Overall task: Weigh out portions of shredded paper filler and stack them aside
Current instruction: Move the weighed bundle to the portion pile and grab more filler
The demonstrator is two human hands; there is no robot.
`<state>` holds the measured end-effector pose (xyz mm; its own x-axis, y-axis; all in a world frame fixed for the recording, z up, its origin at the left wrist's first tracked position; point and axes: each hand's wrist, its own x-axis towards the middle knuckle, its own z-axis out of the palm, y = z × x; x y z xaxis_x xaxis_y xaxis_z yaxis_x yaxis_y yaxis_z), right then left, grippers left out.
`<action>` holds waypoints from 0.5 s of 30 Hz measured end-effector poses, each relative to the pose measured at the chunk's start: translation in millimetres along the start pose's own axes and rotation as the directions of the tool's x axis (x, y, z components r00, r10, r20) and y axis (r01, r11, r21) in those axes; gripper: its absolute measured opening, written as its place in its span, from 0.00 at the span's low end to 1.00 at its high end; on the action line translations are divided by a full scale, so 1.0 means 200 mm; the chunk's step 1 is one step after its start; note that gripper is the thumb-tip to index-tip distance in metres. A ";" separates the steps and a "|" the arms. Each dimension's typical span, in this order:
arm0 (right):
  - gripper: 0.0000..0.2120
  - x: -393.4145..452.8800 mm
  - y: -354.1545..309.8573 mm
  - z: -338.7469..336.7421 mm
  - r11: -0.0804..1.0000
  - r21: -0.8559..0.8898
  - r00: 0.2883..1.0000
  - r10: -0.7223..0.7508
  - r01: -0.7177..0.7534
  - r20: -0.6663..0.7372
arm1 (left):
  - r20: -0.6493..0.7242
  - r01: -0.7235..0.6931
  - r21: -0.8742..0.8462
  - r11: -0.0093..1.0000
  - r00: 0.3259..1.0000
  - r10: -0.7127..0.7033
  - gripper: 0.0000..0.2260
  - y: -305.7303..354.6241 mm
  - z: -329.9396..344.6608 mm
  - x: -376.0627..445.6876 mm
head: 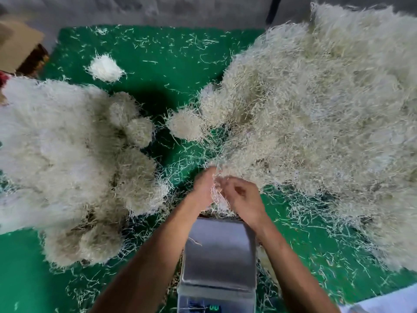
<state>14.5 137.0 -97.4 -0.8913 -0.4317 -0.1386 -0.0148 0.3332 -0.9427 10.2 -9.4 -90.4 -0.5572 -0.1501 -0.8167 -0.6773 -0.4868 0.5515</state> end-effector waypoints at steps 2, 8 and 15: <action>0.09 -0.03 -0.04 -0.04 1.000 0.028 0.977 0.004 0.002 -0.215 | -0.032 -0.033 -0.064 0.997 0.999 0.031 0.25 0.02 -0.08 -0.04; 0.23 -0.05 -0.26 0.08 0.981 0.104 0.970 0.181 -0.166 -0.159 | 0.137 -0.086 0.002 0.996 0.987 0.085 0.41 0.02 -0.06 -0.33; 0.19 -0.31 -0.38 0.23 0.938 -0.234 0.962 -0.271 0.255 -0.038 | 0.005 -0.238 -0.052 0.970 0.971 0.239 0.25 -0.07 -0.23 -0.61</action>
<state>92.5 99.9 -30.2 -0.8704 -0.4739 0.1338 -0.3475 0.3987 -0.8487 109.9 -23.3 -6.8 -0.7052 -0.2576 -0.6605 -0.4994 -0.4808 0.7207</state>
